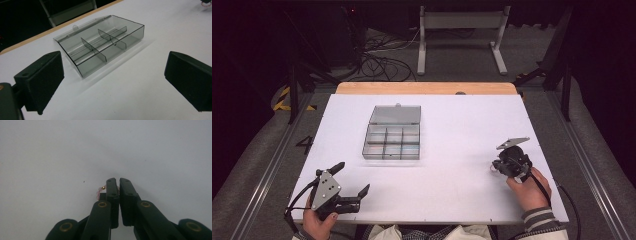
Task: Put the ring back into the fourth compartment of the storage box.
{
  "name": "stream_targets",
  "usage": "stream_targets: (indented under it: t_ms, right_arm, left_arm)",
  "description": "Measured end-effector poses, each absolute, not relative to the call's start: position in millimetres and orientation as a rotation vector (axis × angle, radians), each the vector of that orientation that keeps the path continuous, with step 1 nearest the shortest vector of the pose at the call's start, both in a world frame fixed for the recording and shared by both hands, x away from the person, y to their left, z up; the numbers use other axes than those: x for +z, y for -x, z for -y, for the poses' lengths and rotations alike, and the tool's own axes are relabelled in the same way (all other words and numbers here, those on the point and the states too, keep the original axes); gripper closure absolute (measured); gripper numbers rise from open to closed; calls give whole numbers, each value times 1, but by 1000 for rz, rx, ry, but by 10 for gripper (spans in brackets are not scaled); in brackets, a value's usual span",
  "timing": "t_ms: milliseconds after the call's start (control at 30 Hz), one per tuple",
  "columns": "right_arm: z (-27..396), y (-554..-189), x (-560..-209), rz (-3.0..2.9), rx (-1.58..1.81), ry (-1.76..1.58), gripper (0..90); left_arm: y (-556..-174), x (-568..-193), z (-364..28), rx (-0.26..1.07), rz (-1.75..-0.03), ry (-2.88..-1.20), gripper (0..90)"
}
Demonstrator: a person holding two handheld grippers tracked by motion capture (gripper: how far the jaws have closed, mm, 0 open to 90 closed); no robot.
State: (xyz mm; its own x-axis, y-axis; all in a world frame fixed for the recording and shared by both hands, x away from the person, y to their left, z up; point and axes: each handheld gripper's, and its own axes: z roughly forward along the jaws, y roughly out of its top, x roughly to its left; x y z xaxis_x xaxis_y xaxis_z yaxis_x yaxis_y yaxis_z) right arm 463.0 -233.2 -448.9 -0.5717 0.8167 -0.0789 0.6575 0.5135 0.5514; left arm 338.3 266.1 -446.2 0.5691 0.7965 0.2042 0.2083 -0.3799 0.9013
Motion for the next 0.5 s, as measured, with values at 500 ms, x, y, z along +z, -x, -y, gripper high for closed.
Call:
stream_targets:
  t_ms: [500]
  right_arm:
    - [238, -451, -433, -2317, 871, -1151, 871]
  left_arm:
    - [-338, -446, -266, 809, -814, -1891, 30]
